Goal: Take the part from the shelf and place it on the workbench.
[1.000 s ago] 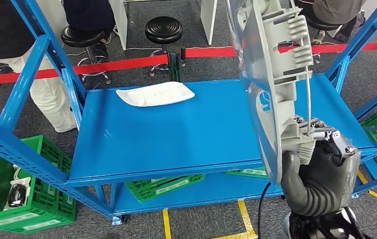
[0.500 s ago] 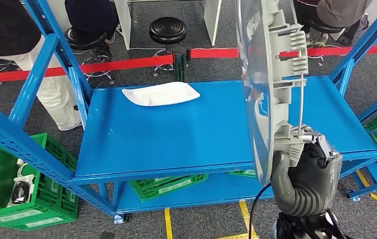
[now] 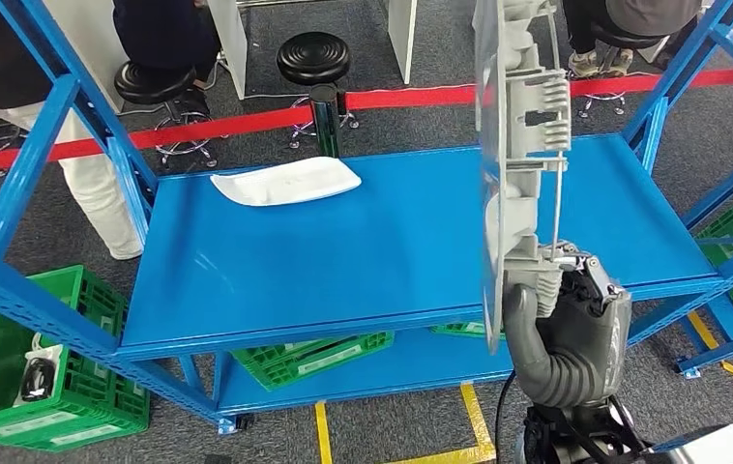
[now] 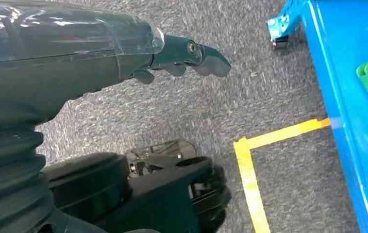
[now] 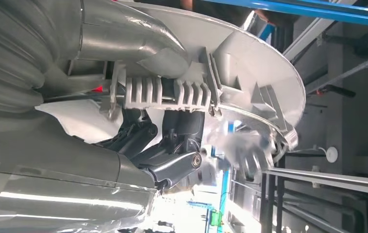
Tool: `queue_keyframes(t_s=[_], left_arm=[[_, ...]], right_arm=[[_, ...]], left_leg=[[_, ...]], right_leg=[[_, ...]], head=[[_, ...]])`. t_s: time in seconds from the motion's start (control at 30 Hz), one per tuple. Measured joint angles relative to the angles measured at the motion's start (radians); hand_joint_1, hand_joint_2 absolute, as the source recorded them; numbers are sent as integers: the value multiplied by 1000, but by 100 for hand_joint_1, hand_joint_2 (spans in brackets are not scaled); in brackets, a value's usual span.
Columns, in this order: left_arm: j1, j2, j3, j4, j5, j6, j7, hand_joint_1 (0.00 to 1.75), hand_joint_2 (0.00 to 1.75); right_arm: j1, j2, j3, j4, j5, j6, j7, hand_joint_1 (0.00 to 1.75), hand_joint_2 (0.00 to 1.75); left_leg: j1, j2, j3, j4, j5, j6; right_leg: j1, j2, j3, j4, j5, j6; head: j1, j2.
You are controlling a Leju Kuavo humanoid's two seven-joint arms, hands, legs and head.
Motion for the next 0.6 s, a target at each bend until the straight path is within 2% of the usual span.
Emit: queue_keyframes(t_s=[0.03,0.1,0.13,0.17,0.2,0.27,0.3,0.33,0.37,0.43,0.47,0.5,0.53,0.57,0.6], left_arm=[[0,-1,0,0,-1,0,-2,0,175],[0,-2,0,0,-3,0,-9,0,175],[-1,-3,0,0,-4,0,-11,0,175],[-2,-4,0,0,-4,0,-13,0,175],[-2,-5,0,0,-4,0,-15,0,175],[-1,-6,0,0,-5,0,-16,0,175],[-1,-7,0,0,-5,0,-16,0,175],[-1,-8,0,0,-5,0,-16,0,175],[-2,-10,0,-1,-5,0,-17,0,175],[-1,-13,0,-1,-5,0,-17,0,175],[-1,-13,0,-1,-5,0,-17,0,175],[-1,-14,0,-2,-5,0,-17,0,175],[0,-14,0,-2,-5,0,-17,0,175],[0,-15,0,-2,-5,0,-16,0,175],[0,-17,0,-2,-5,0,-16,0,175]], right_arm=[[0,0,0,2,0,0,0,175,175],[0,0,0,4,0,0,1,175,175],[-1,0,0,4,0,0,1,175,175],[-2,0,0,4,0,0,2,175,175],[-3,0,-1,4,0,0,2,175,175],[-4,0,-1,4,0,0,2,175,175],[-4,0,-2,4,-1,0,3,175,175],[-4,0,-2,5,-1,1,3,175,175],[-4,0,-2,5,-1,1,4,175,175],[-4,0,-2,6,-2,4,7,175,175],[-4,0,-2,6,-3,5,8,175,175],[-4,0,-2,7,-4,6,9,175,175],[-4,0,-2,9,-5,6,10,175,175],[-4,0,-2,10,-6,7,10,175,175],[-5,0,-2,11,-6,7,11,175,175]], left_leg=[[1,0,14,-22,24,-1],[4,1,86,-148,89,-2],[4,1,120,-209,110,0],[4,0,140,-250,119,2],[2,-1,145,-266,119,7],[0,-2,136,-269,127,22],[0,-2,131,-270,133,30],[0,-1,126,-272,140,39],[0,-1,119,-273,147,46],[-4,0,103,-272,160,56],[-7,0,94,-271,166,58],[-11,0,86,-271,172,60],[-15,0,79,-271,178,61],[-19,0,74,-270,183,61],[-23,-1,70,-270,187,61]], right_leg=[[0,0,-2,1,2,1],[-1,0,-4,6,4,6],[-1,0,-6,9,6,10],[0,1,-9,11,8,16],[1,2,-11,12,12,24],[0,4,-16,12,20,38],[-2,4,-20,16,14,44],[-4,5,-28,35,-7,48],[-5,5,-42,73,-41,52],[-5,5,-78,196,-129,55],[-4,5,-90,250,-157,54],[-4,5,-89,277,-166,52],[-2,5,-72,266,-155,47],[2,6,-38,220,-129,38],[9,7,6,151,-101,25]], head=[[-1,0],[-6,0],[-9,0],[-10,0],[-10,0],[-8,0],[-7,0],[-4,0],[1,0],[15,0],[21,0],[26,0],[30,0],[33,0],[34,0]])
